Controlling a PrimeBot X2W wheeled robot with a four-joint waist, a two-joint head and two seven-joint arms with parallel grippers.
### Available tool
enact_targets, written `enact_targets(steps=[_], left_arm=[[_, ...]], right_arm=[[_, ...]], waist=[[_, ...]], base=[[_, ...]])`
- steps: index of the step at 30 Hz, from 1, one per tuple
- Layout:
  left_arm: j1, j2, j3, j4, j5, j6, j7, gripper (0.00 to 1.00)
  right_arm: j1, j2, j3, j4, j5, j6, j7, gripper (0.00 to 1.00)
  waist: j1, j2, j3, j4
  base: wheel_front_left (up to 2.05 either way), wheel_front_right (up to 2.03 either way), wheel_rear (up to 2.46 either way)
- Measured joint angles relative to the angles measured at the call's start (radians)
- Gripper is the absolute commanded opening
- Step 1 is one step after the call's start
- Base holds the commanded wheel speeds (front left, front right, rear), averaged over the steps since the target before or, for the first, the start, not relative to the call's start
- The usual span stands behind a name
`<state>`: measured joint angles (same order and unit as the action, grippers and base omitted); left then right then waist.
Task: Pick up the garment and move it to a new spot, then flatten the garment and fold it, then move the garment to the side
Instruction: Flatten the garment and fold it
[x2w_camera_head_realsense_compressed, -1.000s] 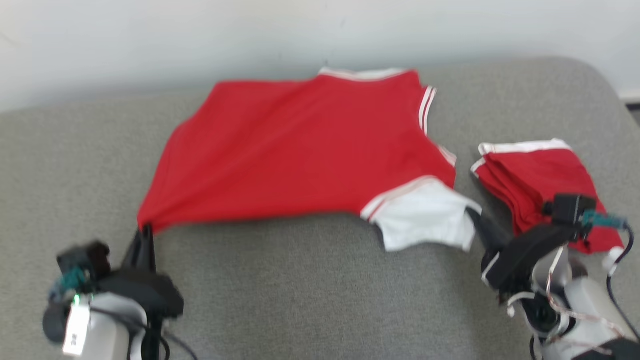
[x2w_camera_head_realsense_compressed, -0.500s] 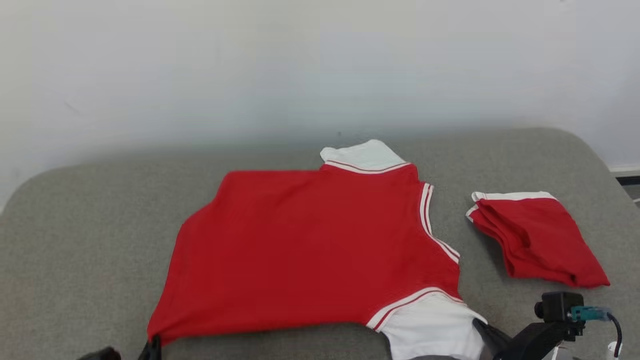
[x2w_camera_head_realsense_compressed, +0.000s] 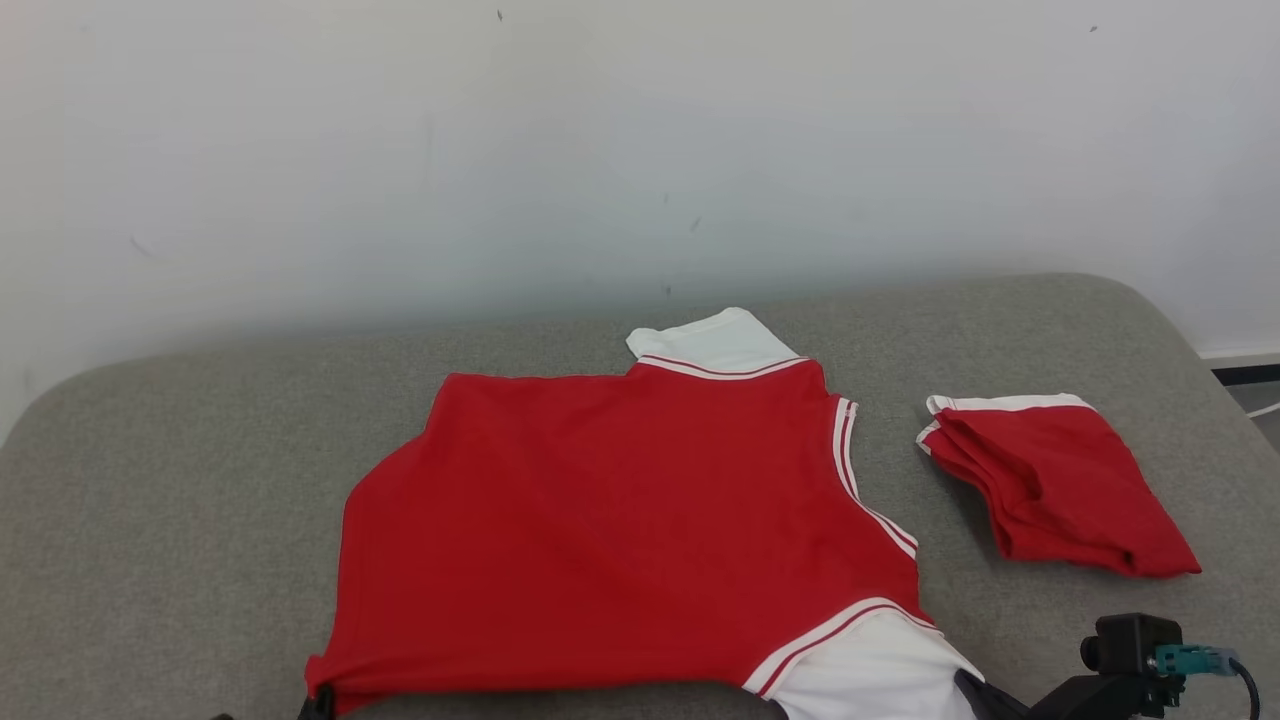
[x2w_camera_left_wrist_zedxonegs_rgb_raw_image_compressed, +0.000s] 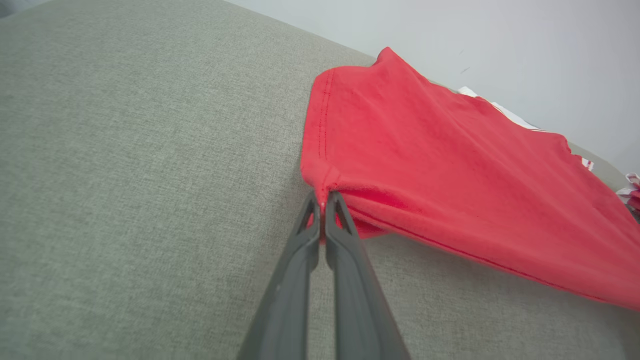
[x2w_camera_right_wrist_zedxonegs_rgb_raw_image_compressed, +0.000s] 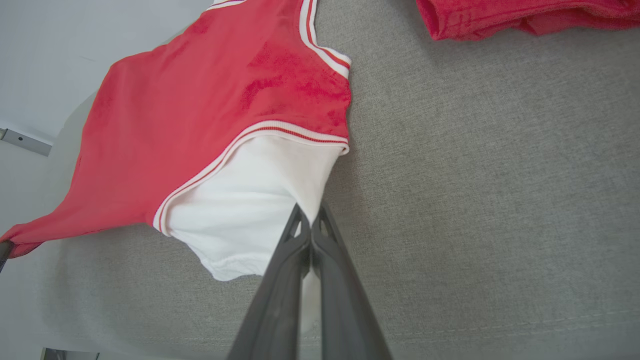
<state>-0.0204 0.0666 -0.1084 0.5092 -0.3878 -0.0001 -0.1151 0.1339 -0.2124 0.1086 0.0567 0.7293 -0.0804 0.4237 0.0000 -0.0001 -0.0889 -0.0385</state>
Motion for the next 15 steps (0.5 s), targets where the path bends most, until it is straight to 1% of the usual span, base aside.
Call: enact_targets(steps=[8, 10, 13, 15], left_arm=[[-0.011, -0.001, -0.03, -0.037, -0.001, -0.002, 0.03, 0.0], [-0.03, -0.002, -0.039, -0.043, 0.0, -0.009, 0.046, 0.0], [-0.079, -0.002, -0.045, -0.058, 0.003, -0.009, 0.071, 0.0], [-0.131, 0.001, -0.051, -0.067, 0.012, -0.009, 0.088, 0.0]], right_arm=[[-0.03, 0.007, 0.038, -0.037, -0.001, 0.0, 0.035, 0.0], [-0.052, 0.003, 0.049, -0.037, -0.006, 0.0, 0.049, 0.0], [-0.111, -0.001, 0.059, -0.04, -0.011, 0.001, 0.071, 0.0], [-0.177, -0.008, 0.058, -0.04, -0.012, 0.003, 0.08, 0.0]], waist=[[0.0001, 0.0001, 0.036, 0.0], [0.0, 0.0001, 0.051, 0.001], [0.0001, 0.0001, 0.079, 0.003], [0.0001, 0.0002, 0.102, 0.005]], base=[[0.0, 0.0, 0.0], [0.0, 0.0, 0.0], [0.0, 0.0, 0.0], [0.0, 0.0, 0.0]])
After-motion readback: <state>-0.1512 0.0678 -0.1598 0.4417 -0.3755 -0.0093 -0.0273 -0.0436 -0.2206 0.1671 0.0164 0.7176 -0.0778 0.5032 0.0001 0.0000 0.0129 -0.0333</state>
